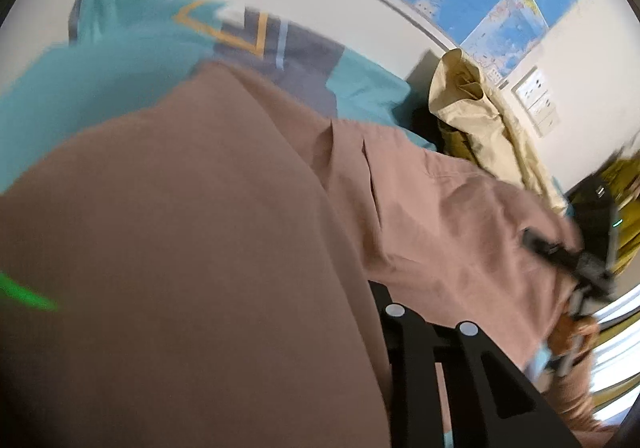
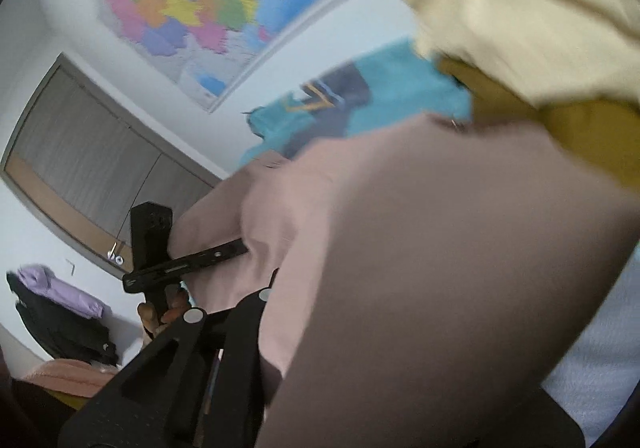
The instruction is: Fold large clothes
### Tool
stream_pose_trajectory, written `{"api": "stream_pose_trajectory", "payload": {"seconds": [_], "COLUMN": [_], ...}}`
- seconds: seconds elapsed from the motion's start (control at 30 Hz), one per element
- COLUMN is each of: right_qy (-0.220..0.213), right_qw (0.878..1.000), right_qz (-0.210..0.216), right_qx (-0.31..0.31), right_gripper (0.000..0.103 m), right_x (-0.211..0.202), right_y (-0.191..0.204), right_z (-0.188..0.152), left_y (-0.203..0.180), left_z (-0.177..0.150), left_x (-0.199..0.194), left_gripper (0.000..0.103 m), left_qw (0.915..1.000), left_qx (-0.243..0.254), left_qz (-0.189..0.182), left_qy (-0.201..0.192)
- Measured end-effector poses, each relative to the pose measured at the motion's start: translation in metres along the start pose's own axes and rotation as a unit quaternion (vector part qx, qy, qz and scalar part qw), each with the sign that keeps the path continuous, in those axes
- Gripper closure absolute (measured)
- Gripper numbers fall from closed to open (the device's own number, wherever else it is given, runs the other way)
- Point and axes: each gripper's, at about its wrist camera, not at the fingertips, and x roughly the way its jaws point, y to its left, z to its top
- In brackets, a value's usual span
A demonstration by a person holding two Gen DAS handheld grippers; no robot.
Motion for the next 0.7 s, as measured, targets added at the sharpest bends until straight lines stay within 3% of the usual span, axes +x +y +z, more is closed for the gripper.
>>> {"api": "stream_pose_trajectory", "payload": {"seconds": [0.17, 0.3, 0.47, 0.7], "right_qy": [-0.012, -0.026, -0.038, -0.048], "right_qw": [0.999, 0.997, 0.992, 0.986], "right_qz": [-0.001, 0.003, 0.021, 0.029], "right_qx": [-0.044, -0.07, -0.115, -0.158], "right_gripper": [0.092, 0.092, 0.092, 0.092], "right_x": [0.008, 0.025, 0.07, 0.171], "right_y": [0.04, 0.068, 0.111, 0.153], "right_z": [0.041, 0.084, 0.142, 0.199], "left_y": [0.008, 0.018, 0.05, 0.124], "left_z": [0.043, 0.081, 0.131, 0.191], "left_x": [-0.03, -0.066, -0.099, -0.138], "left_gripper": [0.085, 0.085, 0.085, 0.085], "left_qw": [0.9995, 0.9969, 0.991, 0.9725], "left_qx": [0.016, 0.04, 0.042, 0.011], "left_qz": [-0.011, 0.009, 0.06, 0.149], "left_qy": [-0.024, -0.067, -0.112, -0.178]}}
